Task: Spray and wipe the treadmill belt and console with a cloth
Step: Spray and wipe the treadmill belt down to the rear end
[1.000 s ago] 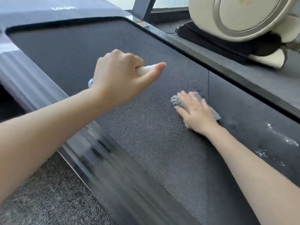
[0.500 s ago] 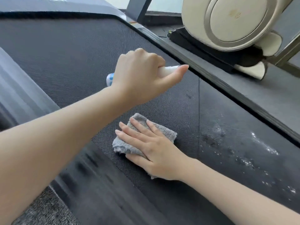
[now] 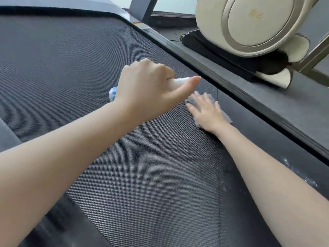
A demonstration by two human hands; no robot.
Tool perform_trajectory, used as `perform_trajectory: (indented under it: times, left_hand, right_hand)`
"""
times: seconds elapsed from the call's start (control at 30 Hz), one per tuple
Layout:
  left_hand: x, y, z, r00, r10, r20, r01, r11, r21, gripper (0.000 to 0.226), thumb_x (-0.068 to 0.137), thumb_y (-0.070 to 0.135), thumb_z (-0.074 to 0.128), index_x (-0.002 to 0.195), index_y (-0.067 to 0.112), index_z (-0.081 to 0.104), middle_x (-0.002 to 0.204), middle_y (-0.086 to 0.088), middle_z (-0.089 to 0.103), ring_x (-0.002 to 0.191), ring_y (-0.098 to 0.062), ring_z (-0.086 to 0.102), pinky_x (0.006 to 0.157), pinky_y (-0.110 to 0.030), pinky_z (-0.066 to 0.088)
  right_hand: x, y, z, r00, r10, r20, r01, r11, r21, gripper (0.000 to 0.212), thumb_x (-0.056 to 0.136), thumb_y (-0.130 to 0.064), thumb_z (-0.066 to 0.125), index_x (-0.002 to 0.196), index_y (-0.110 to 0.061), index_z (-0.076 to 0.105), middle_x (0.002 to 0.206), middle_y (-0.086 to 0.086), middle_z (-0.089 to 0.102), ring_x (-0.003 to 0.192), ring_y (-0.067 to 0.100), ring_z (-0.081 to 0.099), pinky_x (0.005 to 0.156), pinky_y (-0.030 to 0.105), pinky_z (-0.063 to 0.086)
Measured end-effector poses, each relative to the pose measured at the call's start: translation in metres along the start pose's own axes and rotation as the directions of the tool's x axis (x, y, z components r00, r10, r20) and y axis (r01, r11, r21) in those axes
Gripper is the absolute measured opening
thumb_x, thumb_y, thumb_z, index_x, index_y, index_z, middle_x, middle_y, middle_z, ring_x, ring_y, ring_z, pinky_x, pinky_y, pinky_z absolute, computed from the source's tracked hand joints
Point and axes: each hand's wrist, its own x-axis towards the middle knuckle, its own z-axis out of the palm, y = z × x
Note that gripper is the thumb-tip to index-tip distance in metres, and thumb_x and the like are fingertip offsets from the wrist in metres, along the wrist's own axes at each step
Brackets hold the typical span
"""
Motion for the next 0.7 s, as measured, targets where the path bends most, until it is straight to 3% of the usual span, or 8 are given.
perform_trajectory:
  times: [0.13, 0.27, 0.33, 0.43, 0.57, 0.63, 0.7]
  left_hand:
    - [0.000, 0.001, 0.003, 1.000, -0.003, 0.000, 0.003, 1.000, -0.017, 0.063, 0.082, 0.069, 0.030, 0.044, 0.020, 0.023, 0.041, 0.004, 0.031, 0.041, -0.013, 0.030, 0.051, -0.028, 0.024]
    - [0.001, -0.001, -0.007, 1.000, -0.003, 0.010, 0.003, 1.000, 0.008, 0.063, 0.080, 0.070, 0.028, 0.045, 0.018, 0.025, 0.041, 0.003, 0.033, 0.043, -0.018, 0.033, 0.051, -0.028, 0.026]
    - [0.002, -0.003, -0.014, 1.000, 0.002, 0.010, -0.002, 1.000, 0.023, 0.063, 0.081, 0.070, 0.029, 0.045, 0.018, 0.023, 0.041, 0.004, 0.030, 0.042, -0.016, 0.030, 0.049, -0.027, 0.022]
    - [0.004, -0.003, -0.022, 1.000, -0.001, 0.006, 0.000, 1.000, 0.031, 0.064, 0.081, 0.071, 0.030, 0.045, 0.018, 0.022, 0.042, 0.004, 0.027, 0.042, -0.017, 0.029, 0.051, -0.028, 0.022]
    - [0.006, 0.002, -0.025, 1.000, -0.015, 0.004, 0.015, 0.999, 0.034, 0.065, 0.081, 0.071, 0.028, 0.045, 0.017, 0.027, 0.042, 0.002, 0.030, 0.044, -0.021, 0.033, 0.053, -0.029, 0.024]
    - [0.006, 0.003, -0.024, 1.000, -0.011, 0.013, 0.010, 0.999, 0.034, 0.065, 0.081, 0.071, 0.028, 0.045, 0.016, 0.029, 0.042, 0.001, 0.031, 0.044, -0.020, 0.033, 0.051, -0.029, 0.021]
    - [0.006, 0.003, -0.022, 1.000, -0.006, 0.016, 0.005, 0.999, 0.032, 0.066, 0.081, 0.071, 0.028, 0.045, 0.015, 0.030, 0.042, 0.001, 0.031, 0.044, -0.021, 0.033, 0.049, -0.029, 0.019]
  right_hand:
    - [0.002, 0.035, -0.015, 0.975, 0.223, 0.004, -0.223, 0.975, 0.023, 0.060, 0.099, -0.054, 0.021, 0.152, -0.030, 0.006, 0.160, -0.007, 0.000, 0.147, 0.016, -0.006, 0.119, 0.045, -0.006]
    - [0.001, 0.032, -0.014, 0.980, 0.199, 0.033, -0.200, 0.979, 0.037, 0.057, 0.101, -0.049, 0.022, 0.152, -0.028, 0.006, 0.160, -0.007, 0.000, 0.147, 0.016, -0.006, 0.119, 0.043, -0.005]
    - [-0.008, 0.026, -0.011, 0.990, 0.133, 0.043, -0.135, 0.990, 0.043, 0.055, 0.101, -0.046, 0.024, 0.152, -0.031, 0.006, 0.160, -0.010, -0.001, 0.147, 0.015, -0.007, 0.119, 0.044, -0.005]
    - [-0.040, 0.007, -0.002, 0.995, -0.102, 0.013, 0.101, 0.993, 0.067, 0.055, 0.100, -0.049, 0.027, 0.150, -0.035, 0.012, 0.160, -0.011, 0.004, 0.147, 0.013, -0.006, 0.119, 0.045, -0.004]
    - [-0.092, -0.052, 0.009, 0.891, -0.449, 0.061, 0.442, 0.891, 0.105, 0.067, 0.088, -0.068, 0.008, 0.149, -0.041, 0.007, 0.157, -0.020, -0.003, 0.144, 0.005, -0.017, 0.116, 0.041, -0.015]
    - [-0.098, -0.068, 0.011, 0.877, -0.479, 0.051, 0.472, 0.876, 0.099, 0.068, 0.088, -0.067, 0.001, 0.149, -0.040, 0.007, 0.158, -0.021, -0.002, 0.144, 0.004, -0.017, 0.115, 0.039, -0.017]
    - [-0.091, -0.069, 0.012, 0.892, -0.451, 0.036, 0.446, 0.890, 0.101, 0.061, 0.093, -0.062, 0.005, 0.149, -0.042, 0.011, 0.158, -0.021, 0.002, 0.144, 0.003, -0.015, 0.116, 0.039, -0.015]
